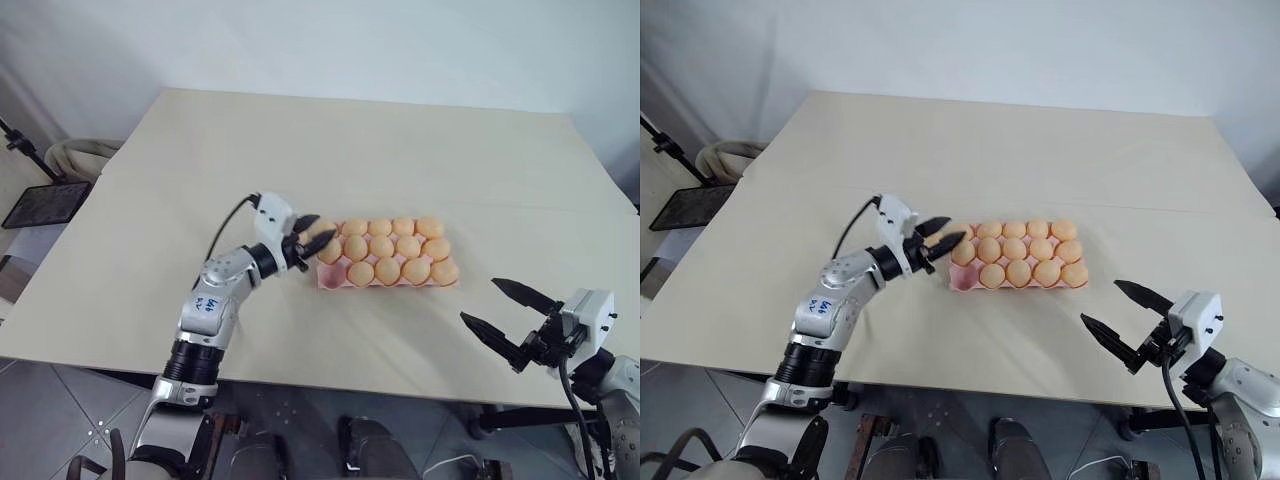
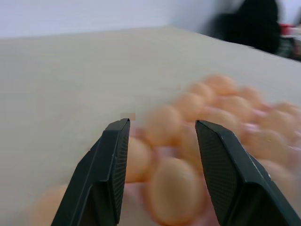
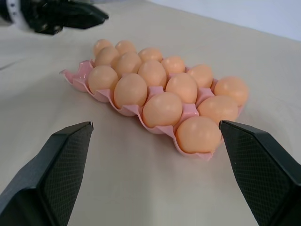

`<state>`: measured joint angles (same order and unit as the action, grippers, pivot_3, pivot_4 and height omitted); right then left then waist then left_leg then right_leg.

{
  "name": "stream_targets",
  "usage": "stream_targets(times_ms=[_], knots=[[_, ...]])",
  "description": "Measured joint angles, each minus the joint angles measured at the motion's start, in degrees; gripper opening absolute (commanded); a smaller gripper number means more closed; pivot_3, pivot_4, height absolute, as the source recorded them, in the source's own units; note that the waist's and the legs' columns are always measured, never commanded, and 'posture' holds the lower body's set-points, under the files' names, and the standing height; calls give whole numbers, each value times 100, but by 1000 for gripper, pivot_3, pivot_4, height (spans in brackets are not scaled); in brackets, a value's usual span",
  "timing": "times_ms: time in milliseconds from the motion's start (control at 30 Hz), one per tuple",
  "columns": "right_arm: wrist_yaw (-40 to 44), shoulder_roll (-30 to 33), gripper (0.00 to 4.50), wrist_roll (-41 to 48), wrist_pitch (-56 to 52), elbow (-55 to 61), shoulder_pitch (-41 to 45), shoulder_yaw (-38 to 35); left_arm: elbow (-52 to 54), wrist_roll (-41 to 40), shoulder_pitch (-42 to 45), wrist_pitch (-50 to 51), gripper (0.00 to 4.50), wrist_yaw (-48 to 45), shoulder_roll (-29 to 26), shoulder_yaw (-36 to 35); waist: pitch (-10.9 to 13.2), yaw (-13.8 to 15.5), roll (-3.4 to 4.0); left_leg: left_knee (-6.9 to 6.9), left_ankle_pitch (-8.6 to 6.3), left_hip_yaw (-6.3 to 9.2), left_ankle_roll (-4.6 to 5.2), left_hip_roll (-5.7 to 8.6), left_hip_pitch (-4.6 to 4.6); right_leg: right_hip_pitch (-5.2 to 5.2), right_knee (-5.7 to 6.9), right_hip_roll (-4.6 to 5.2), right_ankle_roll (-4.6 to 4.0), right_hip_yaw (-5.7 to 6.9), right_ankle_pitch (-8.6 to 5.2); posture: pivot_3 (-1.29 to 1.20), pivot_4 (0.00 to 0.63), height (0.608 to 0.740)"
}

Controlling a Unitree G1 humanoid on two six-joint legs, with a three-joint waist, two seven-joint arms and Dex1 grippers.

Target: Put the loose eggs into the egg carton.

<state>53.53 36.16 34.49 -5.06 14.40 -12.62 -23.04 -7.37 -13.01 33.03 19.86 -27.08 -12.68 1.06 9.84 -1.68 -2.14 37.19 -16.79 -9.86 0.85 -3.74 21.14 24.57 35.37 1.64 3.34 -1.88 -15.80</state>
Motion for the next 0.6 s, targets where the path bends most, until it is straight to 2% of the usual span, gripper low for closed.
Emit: stream_targets(times_ms=[333, 600], knots=[[1, 6, 4500, -4, -61, -11, 233, 12, -993, 265, 87, -429, 2309, 596, 112, -187, 0, 15, 0, 2, -10, 0, -17, 2, 4, 3, 0, 2, 0, 4, 0, 0, 150, 740], [30, 23, 4500, -9, -158, -13, 248, 12, -2012, 342, 523, -969, 2309, 447, 233, -204, 0, 16, -1, 0, -10, -2, -17, 3, 6, 4, -5, 2, 0, 4, 0, 0, 150, 740]])
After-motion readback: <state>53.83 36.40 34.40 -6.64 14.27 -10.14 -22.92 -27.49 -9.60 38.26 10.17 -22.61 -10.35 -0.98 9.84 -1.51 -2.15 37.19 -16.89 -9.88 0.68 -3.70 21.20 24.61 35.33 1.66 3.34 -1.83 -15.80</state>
